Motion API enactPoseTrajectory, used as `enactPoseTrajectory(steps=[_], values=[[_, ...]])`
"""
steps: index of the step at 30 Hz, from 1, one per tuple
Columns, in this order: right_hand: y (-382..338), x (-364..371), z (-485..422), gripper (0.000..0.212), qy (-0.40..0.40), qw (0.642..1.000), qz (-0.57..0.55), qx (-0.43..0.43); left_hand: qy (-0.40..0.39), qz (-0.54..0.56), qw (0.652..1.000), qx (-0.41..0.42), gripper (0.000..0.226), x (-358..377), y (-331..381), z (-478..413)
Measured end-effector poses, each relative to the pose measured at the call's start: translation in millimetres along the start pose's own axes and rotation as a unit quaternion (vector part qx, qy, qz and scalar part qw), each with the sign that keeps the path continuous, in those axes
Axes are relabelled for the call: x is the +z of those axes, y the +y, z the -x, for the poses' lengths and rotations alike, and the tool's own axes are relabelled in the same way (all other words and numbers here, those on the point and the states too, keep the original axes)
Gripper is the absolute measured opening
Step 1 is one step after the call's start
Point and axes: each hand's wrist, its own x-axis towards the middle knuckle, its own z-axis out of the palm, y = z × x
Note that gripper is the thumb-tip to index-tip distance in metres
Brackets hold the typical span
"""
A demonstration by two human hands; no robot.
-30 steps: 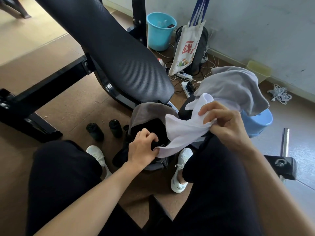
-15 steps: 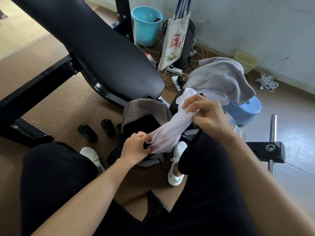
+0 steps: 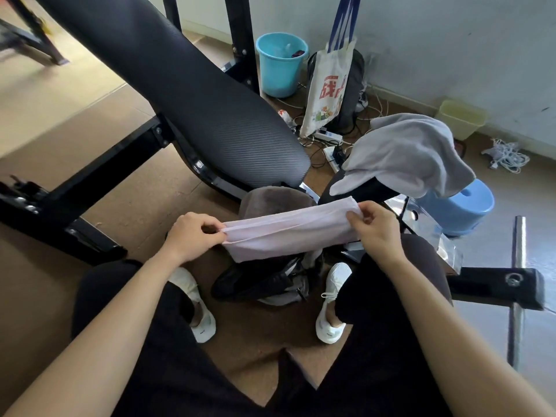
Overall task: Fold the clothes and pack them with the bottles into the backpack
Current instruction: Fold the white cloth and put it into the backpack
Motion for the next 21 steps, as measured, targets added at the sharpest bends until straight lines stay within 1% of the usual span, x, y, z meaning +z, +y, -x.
enactPoseTrajectory(steps=[2,3,4,5,6,7,8,10,11,12,14,15,17,19,21], values=[[0,8,-1,0.003,-0.026,0.999,-0.011,0.015,0.012,0.076,0.997,0.002,0.03,-7,-4,2],[-1,11,-1,0.005,-0.04,0.998,-0.036,0.021,0.015,0.136,0.991,0.003,0.027,-9,-6,3],[-3,14,-1,0.007,-0.052,0.996,-0.065,0.026,0.017,0.199,0.98,-0.002,0.019,-9,-6,5],[-4,17,0,0.01,-0.058,0.994,-0.086,0.029,0.018,0.249,0.968,-0.011,0.014,-9,-4,6],[-5,20,1,0.012,-0.058,0.994,-0.093,0.03,0.013,0.278,0.96,-0.026,0.014,-8,-2,6],[-5,22,3,0.014,-0.055,0.994,-0.087,0.03,-0.003,0.295,0.954,-0.043,0.017,-6,0,6],[-4,25,4,0.016,-0.052,0.995,-0.073,0.031,-0.025,0.31,0.948,-0.067,0.026,-2,1,6],[-2,28,6,0.02,-0.047,0.997,-0.045,0.039,-0.056,0.354,0.926,-0.12,0.045,8,1,5],[-1,29,6,0.022,-0.045,0.997,-0.037,0.044,-0.057,0.376,0.913,-0.147,0.048,11,1,4],[0,29,6,0.024,-0.044,0.997,-0.031,0.048,-0.051,0.393,0.902,-0.173,0.045,14,1,4],[3,30,4,0.028,-0.047,0.997,-0.027,0.063,-0.037,0.404,0.889,-0.214,0.03,18,2,3],[4,31,4,0.03,-0.047,0.996,-0.033,0.074,-0.03,0.401,0.886,-0.23,0.031,21,3,3],[7,33,3,0.033,-0.045,0.993,-0.05,0.094,-0.032,0.404,0.878,-0.254,0.041,29,3,2],[8,34,3,0.036,-0.04,0.992,-0.063,0.105,-0.062,0.42,0.866,-0.266,0.056,33,5,1],[9,34,1,0.038,-0.031,0.989,-0.074,0.127,-0.101,0.427,0.865,-0.243,0.068,33,4,-1]])
